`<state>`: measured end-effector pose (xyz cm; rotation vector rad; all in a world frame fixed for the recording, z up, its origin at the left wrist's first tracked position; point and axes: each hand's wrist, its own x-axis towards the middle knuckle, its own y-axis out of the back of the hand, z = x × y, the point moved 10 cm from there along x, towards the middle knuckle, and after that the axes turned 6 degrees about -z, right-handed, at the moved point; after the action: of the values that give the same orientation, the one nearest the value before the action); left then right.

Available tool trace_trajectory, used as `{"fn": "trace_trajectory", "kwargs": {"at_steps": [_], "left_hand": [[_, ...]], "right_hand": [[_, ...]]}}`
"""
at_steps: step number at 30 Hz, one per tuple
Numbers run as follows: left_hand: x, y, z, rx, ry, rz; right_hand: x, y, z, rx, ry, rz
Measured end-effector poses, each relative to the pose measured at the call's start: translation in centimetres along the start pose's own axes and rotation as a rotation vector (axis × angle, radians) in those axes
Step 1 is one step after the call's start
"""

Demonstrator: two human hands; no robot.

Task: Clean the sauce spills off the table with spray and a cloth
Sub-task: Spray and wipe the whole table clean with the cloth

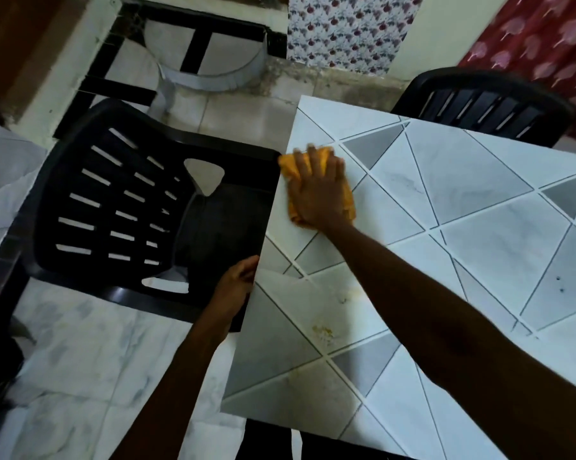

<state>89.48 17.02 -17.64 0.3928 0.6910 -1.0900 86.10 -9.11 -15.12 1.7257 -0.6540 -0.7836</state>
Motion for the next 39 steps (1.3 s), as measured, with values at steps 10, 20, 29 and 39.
{"fn": "trace_trajectory", "kwargs": {"at_steps": [10,20,29,39], "left_hand": [[-1.9,-0.3,-0.6,0.027,0.025,0.088],[-0.1,-2.3,4.2,0.706,-0.267,0.245],[1.6,-8.9,5.2,1.352,-0.334,0.089],[2.9,-8.4,4.4,1.425,-0.383,0.097]], "right_hand": [[-15.3,-3.9,2.3,-0.189,0.441,-0.173],[-16.9,-4.5,1.7,-0.055,0.3,-0.134],[-24.6,-3.0,12.5,-0.022,-0.141,-0.09],[-8.3,1.0,16.0,0.068,-0.272,0.072]]}}
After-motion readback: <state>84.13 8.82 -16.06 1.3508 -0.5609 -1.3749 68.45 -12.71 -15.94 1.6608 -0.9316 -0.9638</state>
